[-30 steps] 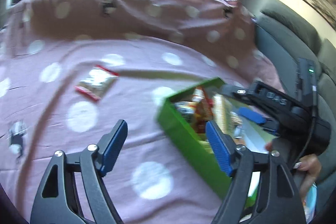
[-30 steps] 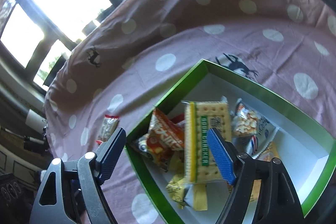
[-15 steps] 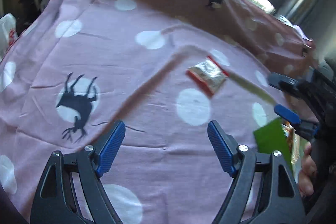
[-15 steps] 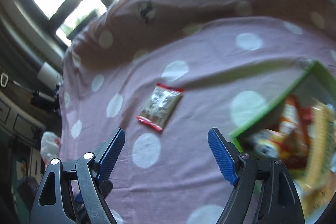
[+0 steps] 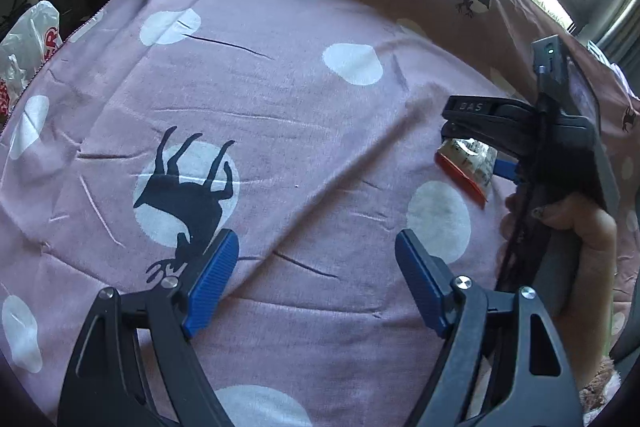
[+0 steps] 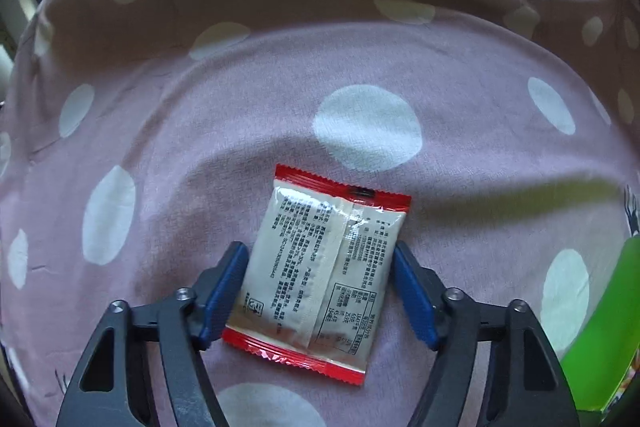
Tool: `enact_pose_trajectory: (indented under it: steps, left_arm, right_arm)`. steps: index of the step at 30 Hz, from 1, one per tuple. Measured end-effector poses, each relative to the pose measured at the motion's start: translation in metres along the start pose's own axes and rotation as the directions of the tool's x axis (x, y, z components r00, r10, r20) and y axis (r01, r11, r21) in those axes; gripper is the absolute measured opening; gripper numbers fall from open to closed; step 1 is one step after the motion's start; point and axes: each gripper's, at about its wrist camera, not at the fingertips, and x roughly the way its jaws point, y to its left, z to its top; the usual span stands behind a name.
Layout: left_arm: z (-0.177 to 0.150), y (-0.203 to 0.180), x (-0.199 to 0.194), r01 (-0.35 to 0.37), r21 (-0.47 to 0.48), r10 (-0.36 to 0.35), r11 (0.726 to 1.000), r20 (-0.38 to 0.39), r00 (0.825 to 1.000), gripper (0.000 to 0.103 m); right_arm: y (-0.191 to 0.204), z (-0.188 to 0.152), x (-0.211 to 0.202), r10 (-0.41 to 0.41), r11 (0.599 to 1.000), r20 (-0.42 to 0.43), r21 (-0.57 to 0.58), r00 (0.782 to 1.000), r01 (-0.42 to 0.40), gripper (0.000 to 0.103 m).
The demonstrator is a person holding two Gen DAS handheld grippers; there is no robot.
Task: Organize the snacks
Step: 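Move the right tool to the white-and-red sachet on the cloth, then close the right gripper on the white-and-red sachet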
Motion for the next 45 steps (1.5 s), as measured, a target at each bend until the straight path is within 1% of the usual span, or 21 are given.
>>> enact_pose_trajectory:
  steps: [2,5,8,12,14,17,19,22,25,28,29,31,32,33,35,38,39,41,42,44,45]
  left_arm:
    - [-0.001,0.001,0.001,-0.001,0.013,0.001,1.000,0.000,1.000,0.080]
    - [-0.006,-0.001,-0.006,0.008,0.019,-0.008,1.000,0.006,1.000,0.080]
    - [-0.012,-0.002,-0.017,0.005,0.039,-0.006,0.999,0.017,1.000,0.080]
    - [-0.017,-0.003,-0.029,0.000,0.066,-0.002,0.998,0.033,0.999,0.080]
    - [-0.019,-0.002,-0.031,-0.002,0.070,0.000,0.998,0.029,1.000,0.079]
    - [-0.022,-0.005,-0.034,0.006,0.099,-0.008,0.995,0.023,1.000,0.079]
    - [-0.023,-0.007,-0.034,0.005,0.103,-0.008,0.995,0.025,1.000,0.079]
    - [-0.028,-0.008,-0.035,0.025,0.098,-0.026,0.995,0.010,1.000,0.076]
    - [-0.036,-0.016,-0.037,0.076,0.120,-0.075,0.990,-0.006,0.997,0.071]
    - [-0.048,-0.028,-0.036,0.112,0.168,-0.108,0.979,-0.036,0.994,0.064]
    - [-0.053,-0.031,-0.036,0.116,0.183,-0.110,0.976,-0.045,0.993,0.063]
    - [-0.061,-0.038,-0.035,0.131,0.209,-0.119,0.969,-0.069,0.991,0.056]
    - [-0.064,-0.041,-0.034,0.137,0.211,-0.122,0.968,-0.080,0.989,0.054]
    - [-0.068,-0.044,-0.033,0.155,0.217,-0.137,0.964,-0.093,0.986,0.049]
    - [-0.074,-0.050,-0.031,0.195,0.221,-0.171,0.956,-0.124,0.978,0.047]
    - [-0.081,-0.059,-0.025,0.262,0.216,-0.225,0.940,-0.182,0.957,0.044]
    - [-0.084,-0.063,-0.023,0.262,0.221,-0.221,0.939,-0.194,0.956,0.042]
    - [-0.089,-0.068,-0.016,0.249,0.230,-0.198,0.941,-0.221,0.955,0.042]
    - [-0.090,-0.070,-0.010,0.248,0.211,-0.194,0.945,-0.249,0.949,0.042]
    - [-0.091,-0.072,-0.011,0.255,0.207,-0.205,0.944,-0.238,0.950,0.042]
    - [-0.093,-0.075,-0.011,0.271,0.210,-0.217,0.939,-0.248,0.944,0.040]
  right_arm:
    - [-0.007,-0.008,-0.009,0.050,0.999,-0.027,-0.017,0.998,-0.050,0.069]
    - [-0.023,-0.034,-0.027,0.144,0.990,-0.061,-0.002,0.988,-0.144,0.069]
    - [-0.031,-0.066,-0.044,0.181,0.983,-0.126,-0.017,0.975,-0.184,0.069]
    - [-0.053,-0.112,-0.069,0.264,0.963,-0.180,-0.003,0.947,-0.269,0.069]
    - [-0.064,-0.133,-0.078,0.283,0.958,-0.197,0.002,0.939,-0.288,0.069]
    - [-0.070,-0.155,-0.091,0.279,0.956,-0.205,-0.038,0.938,-0.292,0.070]
    - [-0.065,-0.156,-0.094,0.262,0.959,-0.202,-0.054,0.944,-0.278,0.070]
    - [-0.078,-0.151,-0.101,0.253,0.967,-0.156,0.009,0.955,-0.255,0.071]
    - [-0.085,-0.145,-0.108,0.311,0.950,-0.106,0.058,0.944,-0.307,0.071]
    - [-0.093,-0.147,-0.117,0.339,0.940,-0.070,0.059,0.938,-0.336,0.070]
    - [-0.094,-0.148,-0.118,0.353,0.935,-0.065,0.069,0.934,-0.348,0.064]
    - [-0.099,-0.150,-0.118,0.378,0.924,-0.071,0.087,0.923,-0.372,0.053]
    - [-0.100,-0.150,-0.117,0.390,0.919,-0.076,0.097,0.918,-0.382,0.051]
    - [-0.101,-0.151,-0.116,0.400,0.914,-0.076,0.107,0.913,-0.392,0.051]
    - [-0.101,-0.153,-0.109,0.403,0.912,-0.085,0.127,0.911,-0.391,0.051]
    - [-0.100,-0.158,-0.095,0.400,0.913,-0.142,0.150,0.905,-0.380,0.051]
    - [-0.101,-0.159,-0.092,0.402,0.912,-0.150,0.157,0.903,-0.380,0.051]
    - [-0.102,-0.159,-0.090,0.411,0.908,-0.147,0.157,0.900,-0.389,0.051]
    - [-0.103,-0.159,-0.088,0.432,0.898,-0.149,0.160,0.890,-0.409,0.051]
    - [-0.104,-0.160,-0.083,0.465,0.882,-0.162,0.173,0.870,-0.439,0.049]
    - [-0.106,-0.160,-0.083,0.464,0.882,-0.157,0.177,0.872,-0.438,0.047]
